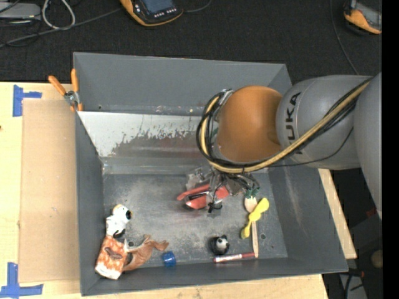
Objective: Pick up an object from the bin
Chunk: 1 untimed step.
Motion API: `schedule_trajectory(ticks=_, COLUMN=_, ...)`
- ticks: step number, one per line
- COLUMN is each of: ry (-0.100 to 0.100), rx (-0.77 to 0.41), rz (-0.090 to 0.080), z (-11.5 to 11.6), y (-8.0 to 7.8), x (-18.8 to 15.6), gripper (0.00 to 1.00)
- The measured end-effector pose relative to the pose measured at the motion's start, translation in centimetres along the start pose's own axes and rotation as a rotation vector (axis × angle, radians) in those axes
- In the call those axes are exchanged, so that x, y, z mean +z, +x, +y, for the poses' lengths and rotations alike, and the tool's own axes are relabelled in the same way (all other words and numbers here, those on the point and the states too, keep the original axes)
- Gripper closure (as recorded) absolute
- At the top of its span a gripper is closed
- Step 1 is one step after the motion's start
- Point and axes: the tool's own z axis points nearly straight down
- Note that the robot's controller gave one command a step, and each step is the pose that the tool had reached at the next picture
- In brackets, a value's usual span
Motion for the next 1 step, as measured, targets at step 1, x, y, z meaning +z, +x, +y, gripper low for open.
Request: schedule_trajectory(ticks=1, ry=0.003, rx=0.0, rz=-0.007, z=-0.05, y=-0.19, x=-4.99, gripper=1.0)
